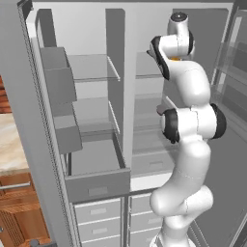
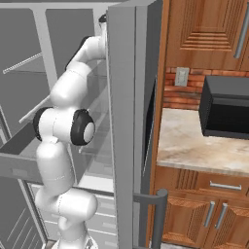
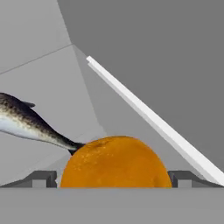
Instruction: Take the eggplant and orange from the fridge shelf and place them in the freezer drawer to begin freezing them.
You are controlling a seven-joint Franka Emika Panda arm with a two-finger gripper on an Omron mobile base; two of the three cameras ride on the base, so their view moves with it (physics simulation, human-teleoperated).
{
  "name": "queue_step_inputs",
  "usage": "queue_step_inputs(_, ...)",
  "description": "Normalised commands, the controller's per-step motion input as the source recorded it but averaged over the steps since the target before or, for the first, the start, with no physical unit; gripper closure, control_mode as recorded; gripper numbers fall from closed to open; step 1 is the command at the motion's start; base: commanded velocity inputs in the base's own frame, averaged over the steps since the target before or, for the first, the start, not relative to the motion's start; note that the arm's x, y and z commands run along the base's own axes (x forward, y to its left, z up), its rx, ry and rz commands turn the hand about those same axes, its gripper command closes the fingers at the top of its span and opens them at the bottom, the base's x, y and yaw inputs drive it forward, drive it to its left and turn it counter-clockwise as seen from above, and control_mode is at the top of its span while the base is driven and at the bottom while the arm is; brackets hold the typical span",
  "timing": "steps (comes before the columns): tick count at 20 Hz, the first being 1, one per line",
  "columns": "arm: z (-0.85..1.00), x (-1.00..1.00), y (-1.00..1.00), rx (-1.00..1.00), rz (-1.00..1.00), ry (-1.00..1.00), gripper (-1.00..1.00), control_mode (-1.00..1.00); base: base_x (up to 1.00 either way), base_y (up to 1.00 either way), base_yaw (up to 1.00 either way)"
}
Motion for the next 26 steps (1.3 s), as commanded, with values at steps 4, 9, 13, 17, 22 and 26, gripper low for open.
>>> queue_step_inputs(4,-0.01,0.43,-0.01,0.00,-0.02,0.00,-1.00,-1.00,0.00,0.00,0.00)
queue_step_inputs(9,-0.43,-0.08,-0.20,0.00,0.00,0.00,1.00,-1.00,0.00,0.00,0.00)
queue_step_inputs(13,-0.77,-0.39,-0.08,0.00,0.00,0.00,1.00,-1.00,0.00,0.00,0.00)
queue_step_inputs(17,-0.32,-0.02,-0.03,-0.02,0.00,-0.04,1.00,-1.00,0.00,0.00,0.00)
queue_step_inputs(22,-0.34,-0.06,0.00,-0.09,0.00,-0.07,1.00,-1.00,0.00,0.00,0.00)
queue_step_inputs(26,-0.39,-0.14,0.00,-0.09,0.00,-0.07,1.00,-1.00,0.00,0.00,0.00)
